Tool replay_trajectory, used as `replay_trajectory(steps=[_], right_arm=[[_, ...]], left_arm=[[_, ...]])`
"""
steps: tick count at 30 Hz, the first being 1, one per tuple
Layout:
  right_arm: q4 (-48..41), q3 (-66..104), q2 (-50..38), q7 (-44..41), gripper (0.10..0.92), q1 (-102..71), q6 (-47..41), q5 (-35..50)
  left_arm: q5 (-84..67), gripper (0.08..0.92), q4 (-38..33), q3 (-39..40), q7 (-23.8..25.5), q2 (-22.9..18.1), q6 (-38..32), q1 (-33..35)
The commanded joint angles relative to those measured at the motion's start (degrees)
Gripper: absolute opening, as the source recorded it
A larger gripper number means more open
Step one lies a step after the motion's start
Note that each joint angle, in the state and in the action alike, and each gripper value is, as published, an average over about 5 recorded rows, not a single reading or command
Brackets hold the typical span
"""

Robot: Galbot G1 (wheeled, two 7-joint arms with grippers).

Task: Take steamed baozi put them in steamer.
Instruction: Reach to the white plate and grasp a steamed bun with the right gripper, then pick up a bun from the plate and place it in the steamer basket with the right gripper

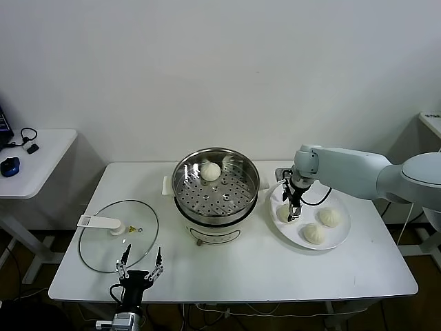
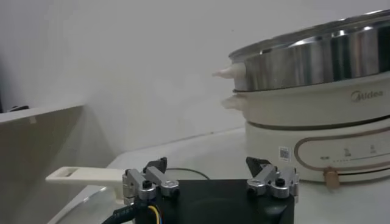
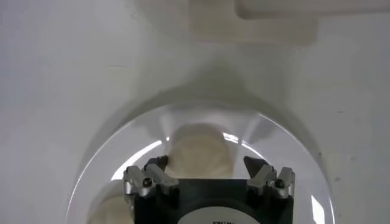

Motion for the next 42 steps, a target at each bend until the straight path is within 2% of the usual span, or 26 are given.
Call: replay_trajectory(steps=[1, 10, 15, 17, 23, 30, 42], right_arm=[[0.1, -0.1, 0.1, -0.3, 0.823, -0.1, 0.1, -0.3], [0.3, -0.8, -0.1, -0.8, 0.754, 0.5, 0.3, -1.0], [0.3, -0.9, -0.3, -1.0, 0.625, 0.9, 0.5, -1.4], [0.8, -1.2, -0.5, -1.2, 0.602, 1.4, 0.6, -1.5], [3.9, -3.5, -1.7, -1.7, 0.594, 5.6, 0.8, -0.8], [11.6, -8.9, -3.3, -2.8, 0.594, 17.8, 1.2, 2.0], [23.9, -15.5, -2.9, -4.6, 0.594, 37.3, 1.3, 11.6]], left_arm=[[0.1, 0.823, 0.2, 0.0, 0.0, -0.3, 0.1, -0.2], [0.0, 0.823, 0.3, -0.1, 0.0, -0.3, 0.1, -0.3], [0.1, 0.823, 0.3, -0.1, 0.0, -0.3, 0.1, -0.3], [0.1, 0.823, 0.3, -0.1, 0.0, -0.3, 0.1, -0.3], [0.1, 0.823, 0.2, 0.1, -0.1, -0.3, 0.1, -0.2], [0.4, 0.823, 0.5, 0.6, -0.2, -0.3, 0.0, -0.3], [1.0, 0.823, 0.1, 1.3, -0.3, -0.2, 0.4, -0.1]])
